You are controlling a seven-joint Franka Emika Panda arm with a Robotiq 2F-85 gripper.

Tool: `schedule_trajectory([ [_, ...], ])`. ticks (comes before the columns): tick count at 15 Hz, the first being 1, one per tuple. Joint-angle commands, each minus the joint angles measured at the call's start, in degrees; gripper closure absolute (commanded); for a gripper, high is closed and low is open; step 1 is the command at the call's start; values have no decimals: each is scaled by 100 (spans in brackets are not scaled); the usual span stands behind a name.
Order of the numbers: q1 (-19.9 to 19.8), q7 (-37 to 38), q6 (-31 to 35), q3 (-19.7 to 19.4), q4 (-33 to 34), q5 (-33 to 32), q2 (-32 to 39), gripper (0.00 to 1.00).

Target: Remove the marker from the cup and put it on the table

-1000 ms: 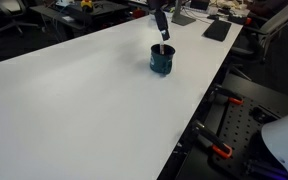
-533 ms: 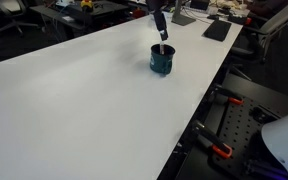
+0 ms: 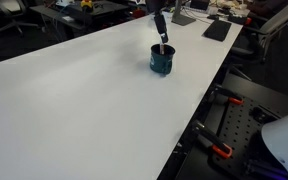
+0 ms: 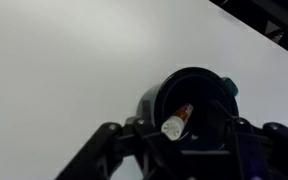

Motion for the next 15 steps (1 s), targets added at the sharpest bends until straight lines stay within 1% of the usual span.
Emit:
schedule_trajectory([
  [1, 15, -86, 97, 29, -17, -88, -24, 28],
  [2, 17, -91, 102, 30, -17, -90, -24, 25],
  [3, 19, -99, 104, 33, -14, -92, -20, 30],
  [4, 22, -105, 105, 35, -15, -93, -21, 38],
  [5, 23, -118, 109, 38, -18, -92, -23, 55],
  [10, 45, -167, 166, 43, -46, -97, -40, 97],
  [11, 48, -199, 172, 42, -46, -93, -39, 100],
  [13, 54, -198, 186, 38, -45, -89, -35, 100],
  [14, 60, -183, 185, 33, -42, -96, -32, 78],
  [15, 60, -178, 179, 30, -28, -97, -25, 75],
])
